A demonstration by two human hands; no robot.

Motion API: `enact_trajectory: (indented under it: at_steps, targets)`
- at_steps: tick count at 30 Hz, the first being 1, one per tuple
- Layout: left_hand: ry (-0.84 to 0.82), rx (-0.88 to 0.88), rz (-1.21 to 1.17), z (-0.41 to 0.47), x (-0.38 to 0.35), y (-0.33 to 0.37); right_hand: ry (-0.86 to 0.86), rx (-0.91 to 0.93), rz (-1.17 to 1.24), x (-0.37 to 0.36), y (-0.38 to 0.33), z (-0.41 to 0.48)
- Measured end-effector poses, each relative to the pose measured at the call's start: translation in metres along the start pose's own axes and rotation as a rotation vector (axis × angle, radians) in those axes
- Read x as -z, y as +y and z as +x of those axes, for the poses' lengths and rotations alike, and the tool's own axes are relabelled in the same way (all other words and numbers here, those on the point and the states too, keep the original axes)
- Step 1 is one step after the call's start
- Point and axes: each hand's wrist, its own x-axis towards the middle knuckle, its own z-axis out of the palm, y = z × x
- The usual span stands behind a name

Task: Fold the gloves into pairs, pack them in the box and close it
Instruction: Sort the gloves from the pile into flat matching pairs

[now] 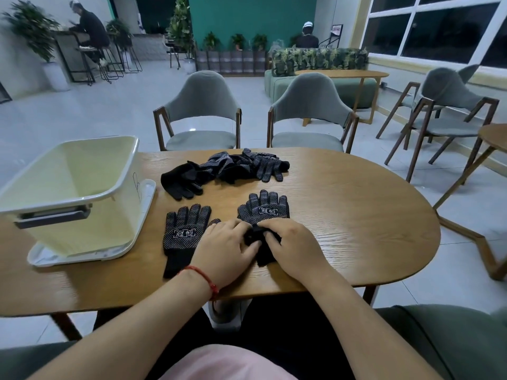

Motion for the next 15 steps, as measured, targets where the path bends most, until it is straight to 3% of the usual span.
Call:
enact_trajectory:
  at_steps: [10, 15]
  targets:
    - [0.054, 0.044, -0.049, -0.004, -0.0044, -0.0003, 0.134, 0.024, 0.041, 0.0032, -0.0025, -0.0062]
    - [0.063, 0.023, -0.07, -0.0047, -0.0048, -0.0016, 0.097, 0.028, 0.035, 0.0044, -0.0066, -0.0097]
